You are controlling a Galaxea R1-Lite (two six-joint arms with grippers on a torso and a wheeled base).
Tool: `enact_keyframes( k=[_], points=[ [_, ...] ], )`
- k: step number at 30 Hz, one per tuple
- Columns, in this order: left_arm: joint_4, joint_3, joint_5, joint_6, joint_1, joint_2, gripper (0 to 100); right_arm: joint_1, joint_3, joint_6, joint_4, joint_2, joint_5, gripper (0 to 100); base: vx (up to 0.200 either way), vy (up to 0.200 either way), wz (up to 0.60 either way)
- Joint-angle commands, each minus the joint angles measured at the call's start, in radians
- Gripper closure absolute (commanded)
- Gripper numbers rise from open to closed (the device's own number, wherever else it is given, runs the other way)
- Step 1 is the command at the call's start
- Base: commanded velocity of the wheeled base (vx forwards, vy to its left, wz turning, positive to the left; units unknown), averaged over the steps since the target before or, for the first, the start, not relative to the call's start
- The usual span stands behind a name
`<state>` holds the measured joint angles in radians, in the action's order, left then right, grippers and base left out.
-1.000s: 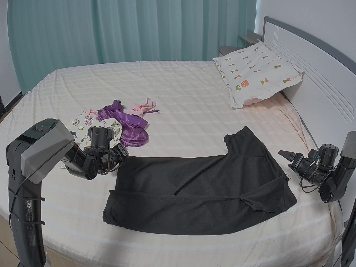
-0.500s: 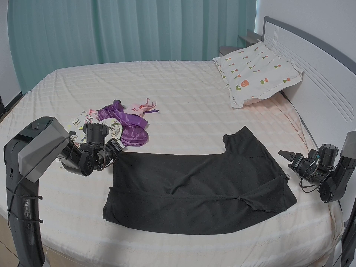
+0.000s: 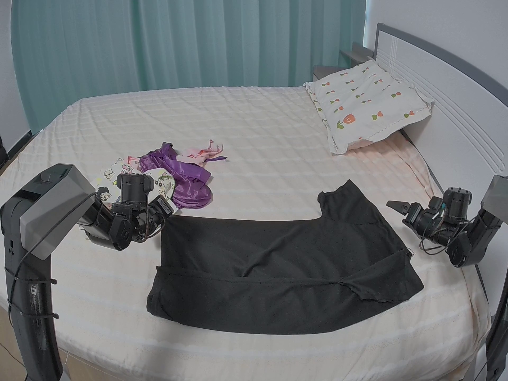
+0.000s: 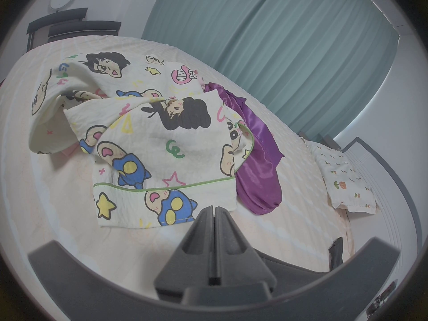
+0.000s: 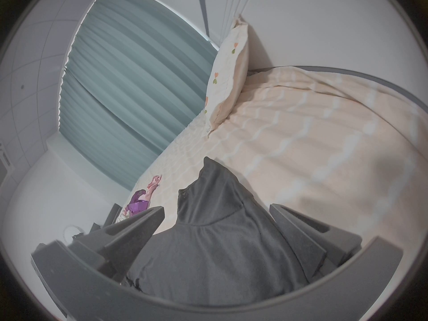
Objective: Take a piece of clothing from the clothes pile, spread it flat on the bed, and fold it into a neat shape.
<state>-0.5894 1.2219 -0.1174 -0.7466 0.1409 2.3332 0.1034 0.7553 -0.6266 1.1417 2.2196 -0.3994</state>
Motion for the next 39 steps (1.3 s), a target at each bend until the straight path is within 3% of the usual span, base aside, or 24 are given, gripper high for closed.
enact_keyframes(
  k=[1,16,28,29,39],
  points=[
    [0.0,-0.018,-0.001,0.0,0.008,-0.034,100,-0.047,0.268,0.091,-0.215,0.089,-0.001,0,0.0,0.0,0.0],
    [-0.001,-0.033,-0.001,-0.002,0.013,-0.034,100,-0.077,0.708,0.26,-0.606,0.298,-0.012,0,0.0,0.0,0.0],
    [-0.001,-0.035,-0.001,-0.002,0.013,-0.035,100,-0.079,0.792,0.283,-0.622,0.341,-0.035,0,0.0,0.0,0.0],
    [-0.001,-0.036,-0.001,-0.002,0.013,-0.035,100,-0.079,0.796,0.283,-0.622,0.344,-0.035,100,0.0,0.0,0.0],
    [0.0,-0.035,-0.002,-0.002,0.013,-0.044,100,-0.053,0.782,0.222,-0.606,0.308,-0.044,100,0.0,0.0,0.0]
  ],
)
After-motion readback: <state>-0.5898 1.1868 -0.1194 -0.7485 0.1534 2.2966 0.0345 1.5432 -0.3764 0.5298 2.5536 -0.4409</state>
